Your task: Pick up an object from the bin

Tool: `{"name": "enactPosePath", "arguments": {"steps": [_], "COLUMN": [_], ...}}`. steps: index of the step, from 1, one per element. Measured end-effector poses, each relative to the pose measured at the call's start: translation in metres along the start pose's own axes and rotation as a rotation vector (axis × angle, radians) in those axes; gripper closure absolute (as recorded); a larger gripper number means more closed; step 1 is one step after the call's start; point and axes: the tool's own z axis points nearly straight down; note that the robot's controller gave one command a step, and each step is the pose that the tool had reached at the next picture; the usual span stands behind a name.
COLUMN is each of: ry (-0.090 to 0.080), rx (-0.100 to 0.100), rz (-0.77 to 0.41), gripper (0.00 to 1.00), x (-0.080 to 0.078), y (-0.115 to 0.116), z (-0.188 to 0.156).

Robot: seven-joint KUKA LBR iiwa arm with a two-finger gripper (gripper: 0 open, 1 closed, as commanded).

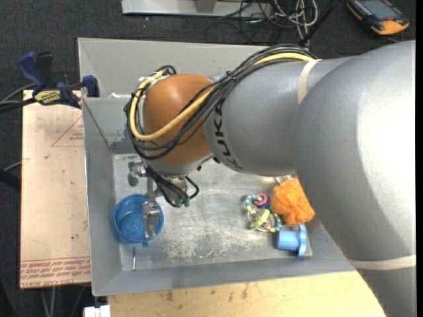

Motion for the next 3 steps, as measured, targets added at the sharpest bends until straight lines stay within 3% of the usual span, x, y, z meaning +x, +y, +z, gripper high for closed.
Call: {"name": "enactPosePath", "arguments": {"steps": [1,2,3], "ry": [0.0,-0.001,-0.001], "rx": [0.003,-0.001,-0.001], "rz": [-0.35,-0.408,-0.408], "gripper": [0.0,1.0,1.0], "x": [-0.0026,0.0051,0.0051], "y": [0.0167,0.0164,0.0164], "z": [0.057,0.0567,0.0567]}}
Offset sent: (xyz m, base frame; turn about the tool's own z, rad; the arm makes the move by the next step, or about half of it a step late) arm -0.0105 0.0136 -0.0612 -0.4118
